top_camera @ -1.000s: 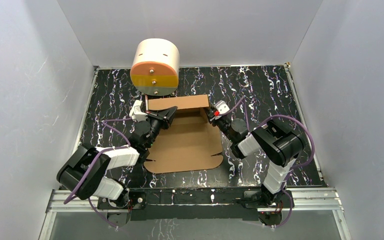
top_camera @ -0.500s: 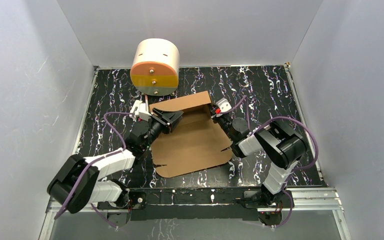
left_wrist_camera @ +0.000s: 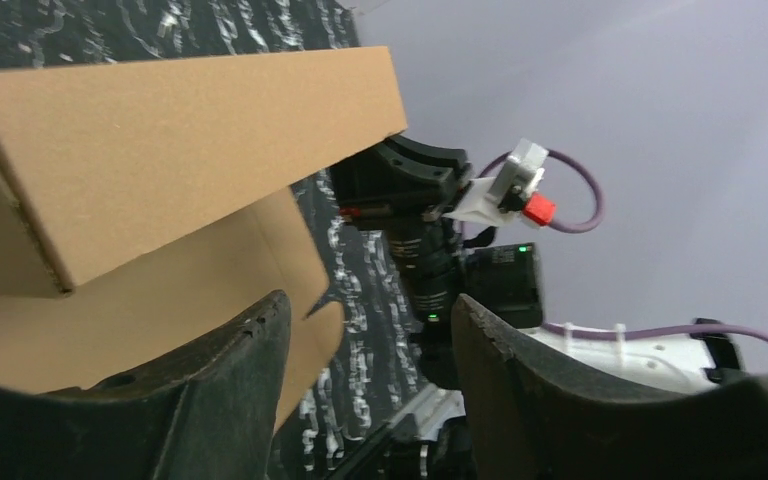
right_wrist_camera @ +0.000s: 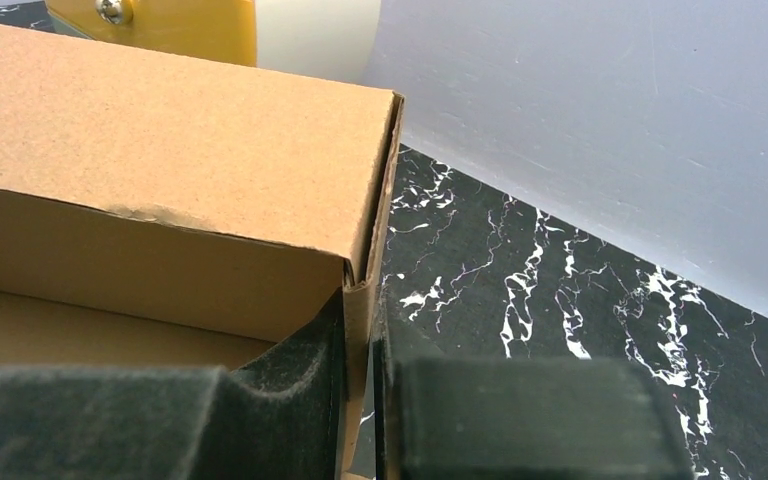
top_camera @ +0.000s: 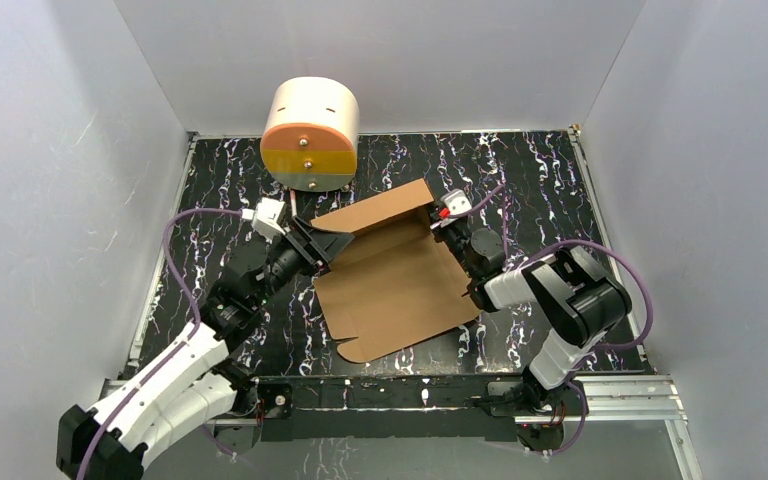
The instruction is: Fold the paper box
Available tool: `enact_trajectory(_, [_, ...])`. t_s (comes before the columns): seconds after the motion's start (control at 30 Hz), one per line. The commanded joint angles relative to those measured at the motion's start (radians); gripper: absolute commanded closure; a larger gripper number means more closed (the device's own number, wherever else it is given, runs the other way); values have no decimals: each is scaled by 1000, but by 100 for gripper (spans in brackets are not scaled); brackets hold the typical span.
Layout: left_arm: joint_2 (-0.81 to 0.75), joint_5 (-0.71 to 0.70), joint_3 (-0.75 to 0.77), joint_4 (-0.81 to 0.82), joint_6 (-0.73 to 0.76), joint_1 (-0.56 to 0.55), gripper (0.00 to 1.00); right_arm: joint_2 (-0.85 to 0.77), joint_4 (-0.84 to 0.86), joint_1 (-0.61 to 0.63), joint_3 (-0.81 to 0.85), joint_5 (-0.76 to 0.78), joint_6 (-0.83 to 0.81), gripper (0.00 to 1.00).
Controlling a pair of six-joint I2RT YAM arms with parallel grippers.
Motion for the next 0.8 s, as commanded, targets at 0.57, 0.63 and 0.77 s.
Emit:
enact_trajectory(0.57, [460, 110, 651, -543, 583, 90, 30, -98, -122, -1, -34, -232, 137, 84])
enact_trajectory(0.63, [523, 161, 673, -523, 570, 93, 30, -85, -116, 2, -34, -254, 149, 83])
enact_trajectory(0.77, [644, 229, 727, -512, 558, 95, 29, -59, -98, 9, -34, -254, 156, 80])
